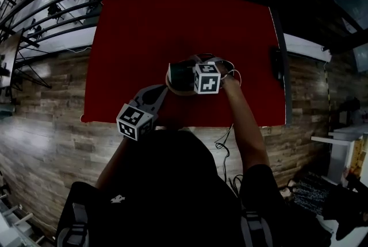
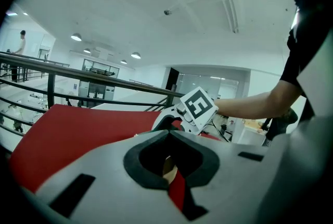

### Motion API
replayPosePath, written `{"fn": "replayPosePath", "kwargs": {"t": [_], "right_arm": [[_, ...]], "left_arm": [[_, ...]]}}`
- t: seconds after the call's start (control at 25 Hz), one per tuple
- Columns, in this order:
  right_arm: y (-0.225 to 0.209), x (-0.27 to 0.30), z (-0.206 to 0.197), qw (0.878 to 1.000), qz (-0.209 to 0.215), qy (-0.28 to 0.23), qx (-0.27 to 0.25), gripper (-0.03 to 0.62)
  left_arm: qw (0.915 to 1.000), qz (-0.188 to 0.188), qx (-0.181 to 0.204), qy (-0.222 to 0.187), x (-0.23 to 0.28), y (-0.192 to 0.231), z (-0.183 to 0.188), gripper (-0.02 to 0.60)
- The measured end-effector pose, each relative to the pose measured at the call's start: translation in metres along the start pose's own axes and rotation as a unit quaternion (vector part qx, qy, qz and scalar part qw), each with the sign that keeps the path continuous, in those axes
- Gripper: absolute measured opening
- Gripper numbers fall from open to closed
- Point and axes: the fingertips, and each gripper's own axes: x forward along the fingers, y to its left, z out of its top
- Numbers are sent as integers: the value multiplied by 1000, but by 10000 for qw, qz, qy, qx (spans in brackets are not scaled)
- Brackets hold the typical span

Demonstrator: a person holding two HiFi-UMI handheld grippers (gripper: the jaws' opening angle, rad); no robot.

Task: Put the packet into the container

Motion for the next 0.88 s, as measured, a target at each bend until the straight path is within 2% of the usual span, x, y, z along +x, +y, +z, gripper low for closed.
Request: {"fn": "replayPosePath", "kwargs": {"t": [0.36, 0.56, 0.88], "right_arm": [[1, 9, 2, 9997, 123, -29, -203, 379], [11, 11, -3, 9990, 286, 17, -347, 379], [13, 23, -4, 9988, 312, -63, -372, 379]], "left_arm": [[9999, 141, -27, -15, -13, 11, 0, 9], [10000, 95, -13, 18, -9, 10, -1, 9], [10000, 52, 0, 64, -2, 7, -1, 9]]}}
